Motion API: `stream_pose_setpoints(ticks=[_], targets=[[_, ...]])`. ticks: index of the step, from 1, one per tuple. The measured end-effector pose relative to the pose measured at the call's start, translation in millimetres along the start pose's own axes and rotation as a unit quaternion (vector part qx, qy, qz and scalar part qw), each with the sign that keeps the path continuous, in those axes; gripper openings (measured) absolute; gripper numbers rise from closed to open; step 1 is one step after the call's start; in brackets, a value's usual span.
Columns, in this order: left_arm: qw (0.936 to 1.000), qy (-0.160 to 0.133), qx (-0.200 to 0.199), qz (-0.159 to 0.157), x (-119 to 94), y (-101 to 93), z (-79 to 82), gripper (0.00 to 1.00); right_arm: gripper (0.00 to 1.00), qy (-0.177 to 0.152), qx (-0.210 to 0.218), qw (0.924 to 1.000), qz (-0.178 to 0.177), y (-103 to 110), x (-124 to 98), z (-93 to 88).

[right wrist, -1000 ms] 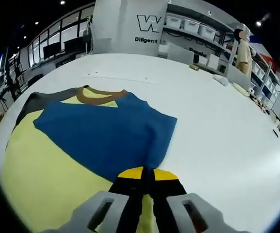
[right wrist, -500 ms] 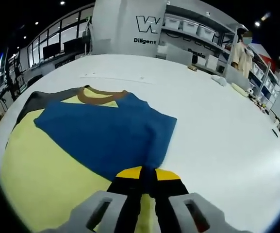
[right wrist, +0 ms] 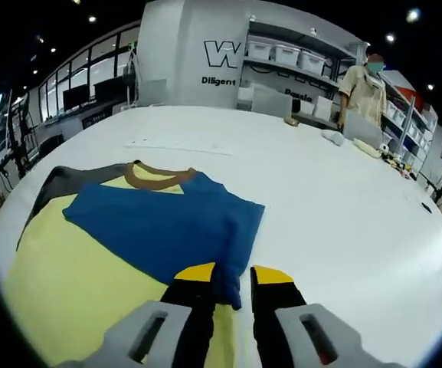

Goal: Fold the garment on the visible template until the final outline fits inside the template.

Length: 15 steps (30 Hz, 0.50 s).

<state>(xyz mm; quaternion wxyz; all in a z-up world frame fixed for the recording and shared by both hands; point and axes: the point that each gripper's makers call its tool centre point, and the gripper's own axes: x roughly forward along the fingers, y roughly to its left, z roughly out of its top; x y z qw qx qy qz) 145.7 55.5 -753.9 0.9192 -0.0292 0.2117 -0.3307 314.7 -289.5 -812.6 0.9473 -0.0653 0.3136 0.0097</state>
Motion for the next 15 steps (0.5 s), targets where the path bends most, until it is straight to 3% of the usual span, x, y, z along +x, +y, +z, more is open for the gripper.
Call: stream_pose_setpoints(ticks=[5,13,15], targets=[[1.0000,0.003,0.005,-0.003,2.6,-0.9,-0.2,0.88,0.13,-0.026,-0.001,0.9995,0.020,21.1,-21.9,8.8],[0.9999,0.004,0.010,-0.002,11.3,9.4,4.2,0.85,0.13,-0.063,-0.029,0.9944,0.080,85.0,-74.1,12.2],[0.9998,0.007,0.016,0.001,14.6,14.9,5.2,0.85,0.13,-0.073,-0.054,0.9917,0.092,102.1,-88.6,11.9]])
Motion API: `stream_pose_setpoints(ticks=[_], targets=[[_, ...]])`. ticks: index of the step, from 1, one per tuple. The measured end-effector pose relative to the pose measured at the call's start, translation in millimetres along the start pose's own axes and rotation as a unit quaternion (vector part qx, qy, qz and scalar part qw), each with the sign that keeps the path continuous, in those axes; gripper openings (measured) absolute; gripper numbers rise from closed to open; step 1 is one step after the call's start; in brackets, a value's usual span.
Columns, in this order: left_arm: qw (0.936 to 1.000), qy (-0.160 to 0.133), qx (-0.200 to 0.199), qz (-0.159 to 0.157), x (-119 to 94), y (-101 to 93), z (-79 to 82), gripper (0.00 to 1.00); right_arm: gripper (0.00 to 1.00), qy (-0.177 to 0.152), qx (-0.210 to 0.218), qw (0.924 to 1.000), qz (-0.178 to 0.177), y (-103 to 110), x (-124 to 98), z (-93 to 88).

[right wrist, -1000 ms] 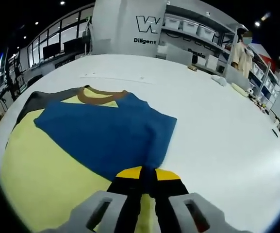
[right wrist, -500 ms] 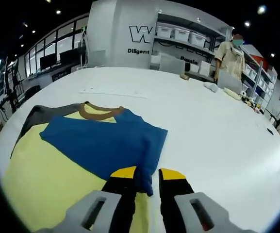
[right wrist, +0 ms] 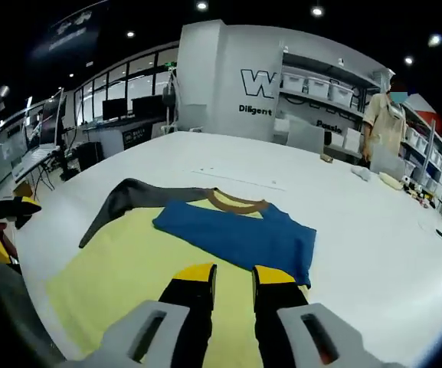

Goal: Fold the garment on the visible template until the final outline fits inside the template.

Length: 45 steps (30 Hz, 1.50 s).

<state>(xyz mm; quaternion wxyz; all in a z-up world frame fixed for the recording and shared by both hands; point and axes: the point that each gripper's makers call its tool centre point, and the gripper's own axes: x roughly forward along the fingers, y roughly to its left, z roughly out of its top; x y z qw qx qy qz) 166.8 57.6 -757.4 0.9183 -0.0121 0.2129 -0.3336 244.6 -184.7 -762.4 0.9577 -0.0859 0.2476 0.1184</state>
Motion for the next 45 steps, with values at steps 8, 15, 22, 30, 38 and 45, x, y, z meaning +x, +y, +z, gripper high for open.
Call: stream_pose_setpoints(ticks=[8,15,22,30,38,45], targets=[[0.9995,0.003,-0.030,0.013,11.8,33.1,3.8,0.83,0.13,-0.030,-0.030,0.9989,0.019,40.7,-45.2,-1.7],[0.9991,0.023,-0.002,0.035,34.9,54.3,-4.6,0.83,0.13,-0.077,-0.067,0.9944,0.028,66.7,-75.4,2.5],[0.9914,0.054,-0.119,0.004,59.4,52.2,-23.3,0.64,0.13,-0.072,-0.080,0.9938,0.029,66.0,-70.1,1.6],[0.9887,0.084,-0.116,0.041,62.7,68.5,-37.7,0.12,0.12,-0.075,-0.090,0.9925,0.036,68.7,-69.7,2.2],[0.9823,0.127,-0.104,0.090,68.6,84.3,-57.7,0.11,0.09,-0.084,-0.090,0.9916,0.040,68.7,-71.4,5.7],[0.9788,0.136,-0.117,0.099,78.5,81.4,-62.6,0.16,0.07,-0.086,-0.087,0.9917,0.041,67.4,-71.4,6.2]])
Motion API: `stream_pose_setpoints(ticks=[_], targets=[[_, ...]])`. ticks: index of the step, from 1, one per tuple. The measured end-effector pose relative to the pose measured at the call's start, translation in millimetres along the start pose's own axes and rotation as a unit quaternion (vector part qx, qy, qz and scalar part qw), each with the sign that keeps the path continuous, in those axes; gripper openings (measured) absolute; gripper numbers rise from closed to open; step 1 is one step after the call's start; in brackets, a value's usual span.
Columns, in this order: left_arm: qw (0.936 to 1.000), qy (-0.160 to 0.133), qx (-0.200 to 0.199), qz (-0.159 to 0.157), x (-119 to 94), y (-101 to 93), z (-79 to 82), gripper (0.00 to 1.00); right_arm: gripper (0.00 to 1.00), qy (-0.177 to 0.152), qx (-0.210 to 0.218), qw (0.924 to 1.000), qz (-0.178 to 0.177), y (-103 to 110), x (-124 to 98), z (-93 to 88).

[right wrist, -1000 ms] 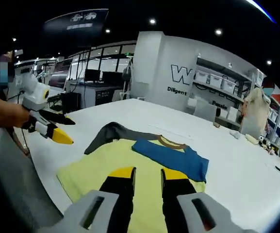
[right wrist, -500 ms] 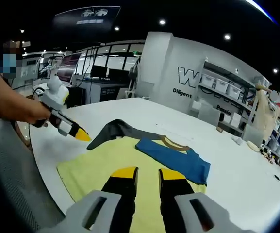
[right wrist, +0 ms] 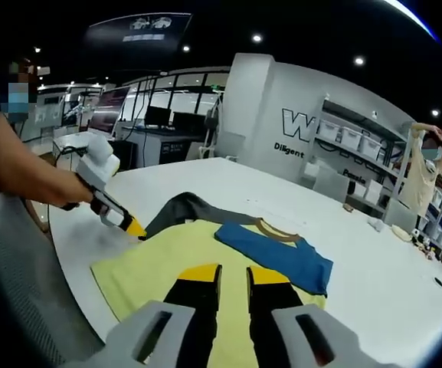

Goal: Fold the garment on the visible template until the final outline fits inside the template.

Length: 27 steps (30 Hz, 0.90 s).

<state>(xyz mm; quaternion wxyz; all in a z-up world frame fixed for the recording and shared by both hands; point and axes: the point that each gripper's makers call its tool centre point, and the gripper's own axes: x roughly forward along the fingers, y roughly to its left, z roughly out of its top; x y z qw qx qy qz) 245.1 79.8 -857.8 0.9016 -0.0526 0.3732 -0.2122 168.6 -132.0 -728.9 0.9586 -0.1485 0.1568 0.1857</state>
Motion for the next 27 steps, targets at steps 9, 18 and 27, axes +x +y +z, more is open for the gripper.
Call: stream_pose_setpoints(ticks=[9,18,27], targets=[[0.9952,0.018,0.085,0.044,3.4,1.9,0.4,0.12,0.05,-0.003,0.004,1.0000,0.000,-0.5,-1.0,1.3],[0.9931,0.009,0.107,0.047,4.8,-0.5,0.1,0.00,0.05,-0.006,0.007,1.0000,-0.002,-2.1,-1.6,3.2],[0.9929,0.008,0.104,0.057,-4.6,14.4,3.0,0.00,0.04,-0.004,0.007,1.0000,-0.003,-2.7,-2.6,1.6]])
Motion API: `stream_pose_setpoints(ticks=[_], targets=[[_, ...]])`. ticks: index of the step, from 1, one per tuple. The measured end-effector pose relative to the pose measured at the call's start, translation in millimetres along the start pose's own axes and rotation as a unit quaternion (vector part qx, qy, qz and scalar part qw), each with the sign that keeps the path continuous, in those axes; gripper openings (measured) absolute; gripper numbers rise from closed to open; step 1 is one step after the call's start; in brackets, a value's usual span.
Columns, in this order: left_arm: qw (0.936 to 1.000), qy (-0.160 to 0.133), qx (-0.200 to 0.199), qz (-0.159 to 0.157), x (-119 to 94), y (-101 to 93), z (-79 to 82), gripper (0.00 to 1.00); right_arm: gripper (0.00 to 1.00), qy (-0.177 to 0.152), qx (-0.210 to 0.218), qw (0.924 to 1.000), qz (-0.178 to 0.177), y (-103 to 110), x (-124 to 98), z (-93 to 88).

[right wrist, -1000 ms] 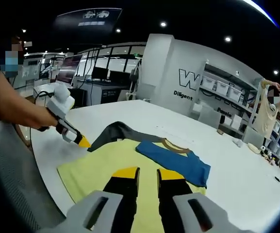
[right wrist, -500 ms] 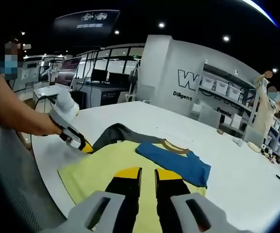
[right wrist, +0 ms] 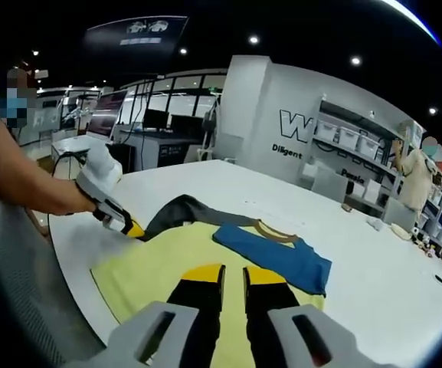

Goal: Fold the garment on the visible template until the final outline fits inside the template.

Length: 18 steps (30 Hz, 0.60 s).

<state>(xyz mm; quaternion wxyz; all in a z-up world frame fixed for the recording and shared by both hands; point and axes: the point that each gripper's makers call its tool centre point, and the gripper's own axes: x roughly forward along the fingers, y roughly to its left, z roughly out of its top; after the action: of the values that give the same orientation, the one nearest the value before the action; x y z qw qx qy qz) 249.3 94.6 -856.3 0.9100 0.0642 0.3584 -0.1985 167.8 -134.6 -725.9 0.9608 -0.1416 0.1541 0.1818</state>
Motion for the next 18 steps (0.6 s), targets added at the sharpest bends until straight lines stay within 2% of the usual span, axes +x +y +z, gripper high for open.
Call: stream_pose_setpoints(ticks=[1,5,11,12,14,16,18], targets=[[1.0000,0.000,-0.001,0.001,-0.7,1.9,0.0,0.00,0.04,0.000,0.000,1.0000,0.000,0.2,0.2,0.0],[0.9997,0.004,0.011,0.024,-9.9,34.2,1.4,0.00,0.03,0.001,-0.002,1.0000,0.003,1.9,1.0,0.1],[0.9959,0.019,0.062,0.063,-23.5,94.4,5.1,0.00,0.03,0.004,-0.005,1.0000,0.004,2.9,0.9,-1.2],[0.9955,0.021,0.065,0.065,-24.5,98.1,5.5,0.00,0.03,0.004,-0.005,1.0000,0.004,3.0,0.9,-1.4],[0.9907,0.032,0.101,0.085,-30.7,123.9,8.3,0.00,0.02,0.006,-0.007,0.9999,0.005,3.6,1.3,-2.3],[0.9887,0.043,0.109,0.094,-35.1,141.7,7.1,0.00,0.02,0.006,-0.007,0.9999,0.004,3.3,1.3,-2.4],[0.9841,0.054,0.129,0.109,-39.4,160.2,7.3,0.00,0.02,0.007,-0.006,0.9999,0.003,2.7,1.3,-2.9]])
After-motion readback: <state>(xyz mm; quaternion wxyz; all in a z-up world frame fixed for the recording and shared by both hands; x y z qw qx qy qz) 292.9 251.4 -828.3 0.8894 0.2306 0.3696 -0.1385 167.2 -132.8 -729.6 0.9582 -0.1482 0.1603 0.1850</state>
